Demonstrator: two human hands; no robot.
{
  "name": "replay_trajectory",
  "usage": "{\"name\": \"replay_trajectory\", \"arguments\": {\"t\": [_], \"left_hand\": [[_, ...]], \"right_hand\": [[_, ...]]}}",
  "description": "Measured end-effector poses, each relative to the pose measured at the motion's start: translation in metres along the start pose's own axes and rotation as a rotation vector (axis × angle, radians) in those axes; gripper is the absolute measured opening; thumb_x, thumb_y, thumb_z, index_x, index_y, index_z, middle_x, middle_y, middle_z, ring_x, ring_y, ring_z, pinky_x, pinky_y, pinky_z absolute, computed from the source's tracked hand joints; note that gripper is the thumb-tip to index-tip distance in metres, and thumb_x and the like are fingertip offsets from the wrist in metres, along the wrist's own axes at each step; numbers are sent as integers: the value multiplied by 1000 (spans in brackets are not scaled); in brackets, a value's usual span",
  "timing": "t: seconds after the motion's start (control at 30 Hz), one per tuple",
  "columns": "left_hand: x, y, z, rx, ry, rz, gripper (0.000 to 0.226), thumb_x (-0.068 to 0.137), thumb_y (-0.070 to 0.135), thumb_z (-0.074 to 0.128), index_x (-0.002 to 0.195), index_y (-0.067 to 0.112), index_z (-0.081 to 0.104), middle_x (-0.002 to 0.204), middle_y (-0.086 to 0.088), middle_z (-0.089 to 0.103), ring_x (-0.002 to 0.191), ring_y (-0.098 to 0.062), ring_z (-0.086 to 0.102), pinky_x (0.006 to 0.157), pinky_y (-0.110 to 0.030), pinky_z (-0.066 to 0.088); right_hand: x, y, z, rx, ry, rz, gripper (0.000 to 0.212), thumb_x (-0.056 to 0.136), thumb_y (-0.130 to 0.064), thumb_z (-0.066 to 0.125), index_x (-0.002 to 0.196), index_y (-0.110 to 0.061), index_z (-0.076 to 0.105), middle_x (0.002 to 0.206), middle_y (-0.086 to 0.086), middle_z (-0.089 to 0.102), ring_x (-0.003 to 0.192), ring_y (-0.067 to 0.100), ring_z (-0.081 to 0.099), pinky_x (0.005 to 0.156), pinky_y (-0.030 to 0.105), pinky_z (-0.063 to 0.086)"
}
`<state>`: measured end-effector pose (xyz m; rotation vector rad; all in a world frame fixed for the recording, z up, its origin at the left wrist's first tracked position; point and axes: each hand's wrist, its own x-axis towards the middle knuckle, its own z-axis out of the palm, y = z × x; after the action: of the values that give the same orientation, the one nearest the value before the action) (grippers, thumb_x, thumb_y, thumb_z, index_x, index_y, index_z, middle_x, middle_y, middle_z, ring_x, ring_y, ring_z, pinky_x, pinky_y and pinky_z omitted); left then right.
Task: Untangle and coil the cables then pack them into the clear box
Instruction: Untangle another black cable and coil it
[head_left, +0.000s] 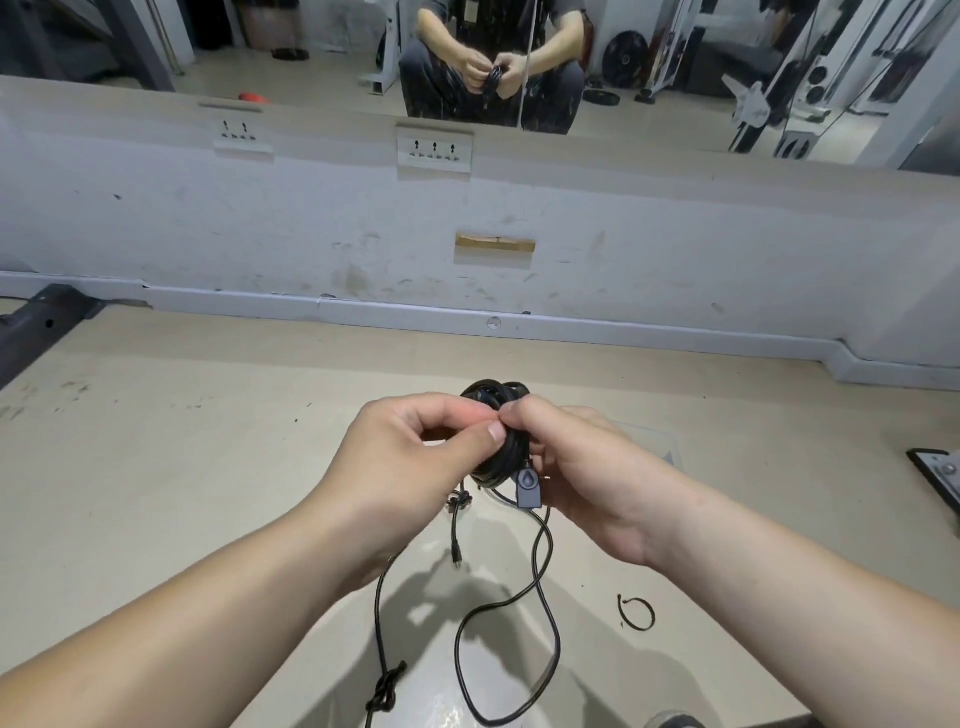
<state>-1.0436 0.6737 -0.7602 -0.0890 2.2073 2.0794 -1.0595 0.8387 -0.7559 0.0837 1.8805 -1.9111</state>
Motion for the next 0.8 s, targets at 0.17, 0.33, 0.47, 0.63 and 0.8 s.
{"name": "replay_trajectory", "arguments": {"t": [0.17,0.33,0.47,0.63,0.8], "left_hand": [[2,1,-5,-7,-6,-18,6,87,15,80,85,19,83,84,1,80,75,-5,72,68,-13,53],[6,1,-14,-27,-40,-69,21,79,17,86,90,10,69,72,-6,75,61,-8,68,53,-15,47],[8,3,-20,30,-158,-90,24,79,20,86,87,9,66,79,-13,79,68,-12,73,62,-12,52],[11,6,-24,221,-190,-113,38,66,39,90,85,10,73,80,-13,78,66,-12,67,65,-19,51],[9,1,-18,322,-188,-141,20,87,32,83,82,13,79,71,-3,67,66,-15,54,68,-30,43]], "right_hand": [[0,-1,-6,-119,-79,-62,36,98,-29,58,65,-26,73,64,-9,61,61,4,59,59,18,45],[-5,-4,-11,-127,-163,-130,27,98,-32,61,94,-10,76,89,7,73,78,20,58,56,22,44],[-10,-6,-16,-196,-232,-120,35,105,-25,56,104,7,70,87,5,70,75,16,55,61,24,43],[-14,-11,-18,-319,-245,-106,22,104,-21,57,93,-7,70,80,2,68,69,10,57,62,22,45],[-9,-3,-11,-500,-138,-75,21,102,-31,62,89,-15,69,80,2,58,73,15,52,64,27,46]]}}
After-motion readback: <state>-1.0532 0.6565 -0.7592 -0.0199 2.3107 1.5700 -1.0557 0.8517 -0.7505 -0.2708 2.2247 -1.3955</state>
